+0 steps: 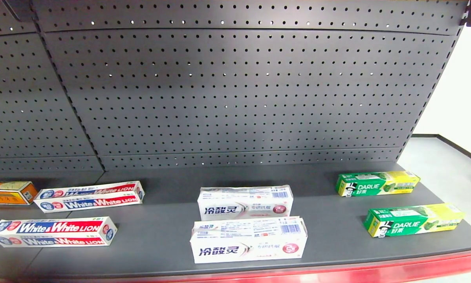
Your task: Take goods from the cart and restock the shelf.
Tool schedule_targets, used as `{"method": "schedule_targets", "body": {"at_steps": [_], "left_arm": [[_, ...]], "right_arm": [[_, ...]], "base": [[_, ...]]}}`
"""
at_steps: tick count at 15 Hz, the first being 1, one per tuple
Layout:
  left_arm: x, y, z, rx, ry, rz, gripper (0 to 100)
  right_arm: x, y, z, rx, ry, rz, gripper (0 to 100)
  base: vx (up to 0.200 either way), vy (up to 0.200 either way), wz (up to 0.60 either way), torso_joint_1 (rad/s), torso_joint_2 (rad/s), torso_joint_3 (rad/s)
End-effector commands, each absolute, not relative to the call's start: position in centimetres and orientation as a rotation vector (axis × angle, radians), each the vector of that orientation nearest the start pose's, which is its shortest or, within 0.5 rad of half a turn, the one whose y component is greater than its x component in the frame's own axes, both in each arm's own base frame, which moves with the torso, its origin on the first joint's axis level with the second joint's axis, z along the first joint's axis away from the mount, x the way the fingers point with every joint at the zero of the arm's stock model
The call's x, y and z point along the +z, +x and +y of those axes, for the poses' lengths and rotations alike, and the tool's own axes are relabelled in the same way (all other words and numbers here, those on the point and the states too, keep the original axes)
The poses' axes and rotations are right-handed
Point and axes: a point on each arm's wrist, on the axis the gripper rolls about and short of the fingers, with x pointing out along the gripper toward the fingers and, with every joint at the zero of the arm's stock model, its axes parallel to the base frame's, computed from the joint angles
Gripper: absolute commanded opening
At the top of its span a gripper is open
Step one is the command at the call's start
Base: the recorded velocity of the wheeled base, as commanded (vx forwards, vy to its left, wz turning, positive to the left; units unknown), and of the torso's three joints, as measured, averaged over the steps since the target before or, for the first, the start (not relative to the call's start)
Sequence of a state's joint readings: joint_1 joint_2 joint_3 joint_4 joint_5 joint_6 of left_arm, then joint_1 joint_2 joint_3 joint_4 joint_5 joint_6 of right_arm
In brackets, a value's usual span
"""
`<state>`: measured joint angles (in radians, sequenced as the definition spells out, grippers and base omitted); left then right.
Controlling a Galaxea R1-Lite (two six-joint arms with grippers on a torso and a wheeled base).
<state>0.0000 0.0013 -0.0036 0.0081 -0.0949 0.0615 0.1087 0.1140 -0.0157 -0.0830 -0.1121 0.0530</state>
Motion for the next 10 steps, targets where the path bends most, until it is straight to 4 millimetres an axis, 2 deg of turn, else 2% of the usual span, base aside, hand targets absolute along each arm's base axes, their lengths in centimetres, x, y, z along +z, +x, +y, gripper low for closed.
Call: {"method": "schedule_targets", "body": {"at_steps": [1, 4, 10], "left_arm": [[7.55, -2.31, -0.22, -0.097, 0.058, 0.002, 100], [7.55, -2.31, -0.17, -0.074, 0.06, 0.002, 100], [7.54, -2.31, -0.15, -0.068, 0.047, 0.005, 100]], "right_arm": [[8.48, -1.59, -0.31, 0.047, 0.047, 0.013, 100], [8.43, -1.7, -0.15, 0.028, 0.043, 0.033, 100], [8.28, -2.32, -0.09, -0.042, 0.073, -0.071, 100]], "base": [[0.0, 0.0, 0.0, 0.0, 0.0, 0.0], [0.0, 0.0, 0.0, 0.0, 0.0, 0.0], [0.0, 0.0, 0.0, 0.0, 0.0, 0.0]]}}
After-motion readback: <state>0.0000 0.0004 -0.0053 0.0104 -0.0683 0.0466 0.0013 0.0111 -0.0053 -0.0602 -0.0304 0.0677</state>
